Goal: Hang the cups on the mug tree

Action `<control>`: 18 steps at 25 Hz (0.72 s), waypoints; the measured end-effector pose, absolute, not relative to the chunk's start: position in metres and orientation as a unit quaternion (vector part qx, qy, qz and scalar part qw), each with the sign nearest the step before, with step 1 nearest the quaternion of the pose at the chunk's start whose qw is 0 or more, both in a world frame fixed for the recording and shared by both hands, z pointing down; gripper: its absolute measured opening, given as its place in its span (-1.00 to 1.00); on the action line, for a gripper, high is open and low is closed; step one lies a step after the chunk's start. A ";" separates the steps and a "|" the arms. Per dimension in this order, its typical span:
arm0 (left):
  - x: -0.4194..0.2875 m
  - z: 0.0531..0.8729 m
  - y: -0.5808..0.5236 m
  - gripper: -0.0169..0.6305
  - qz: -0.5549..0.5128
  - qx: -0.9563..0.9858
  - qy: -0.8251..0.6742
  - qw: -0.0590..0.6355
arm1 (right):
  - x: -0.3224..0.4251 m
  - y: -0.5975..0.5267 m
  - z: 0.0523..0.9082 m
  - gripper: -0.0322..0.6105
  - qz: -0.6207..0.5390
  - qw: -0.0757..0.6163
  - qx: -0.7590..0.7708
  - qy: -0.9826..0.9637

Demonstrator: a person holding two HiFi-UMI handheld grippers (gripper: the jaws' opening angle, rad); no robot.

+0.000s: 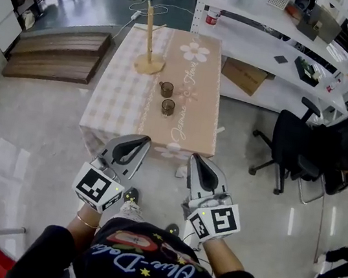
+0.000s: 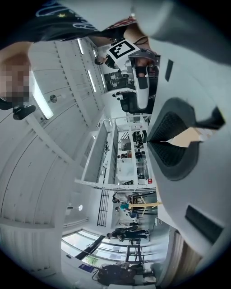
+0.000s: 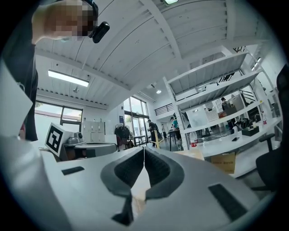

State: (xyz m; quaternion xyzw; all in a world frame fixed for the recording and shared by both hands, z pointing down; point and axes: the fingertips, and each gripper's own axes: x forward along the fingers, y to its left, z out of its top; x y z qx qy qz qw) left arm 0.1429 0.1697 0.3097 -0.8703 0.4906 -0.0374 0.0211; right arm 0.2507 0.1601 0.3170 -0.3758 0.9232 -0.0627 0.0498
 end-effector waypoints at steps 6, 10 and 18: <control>0.130 0.314 0.159 -0.92 -0.039 -0.875 0.481 0.015 | 0.238 0.152 0.320 -0.87 -0.064 0.046 -0.386 0.919; 0.121 0.314 0.151 -0.92 -0.035 -0.879 0.476 0.010 | 0.230 0.147 0.320 -0.87 -0.065 0.040 -0.392 0.917; 0.107 0.317 0.135 -0.92 -0.027 -0.884 0.467 0.008 | 0.213 0.134 0.320 -0.87 -0.056 0.033 -0.398 0.915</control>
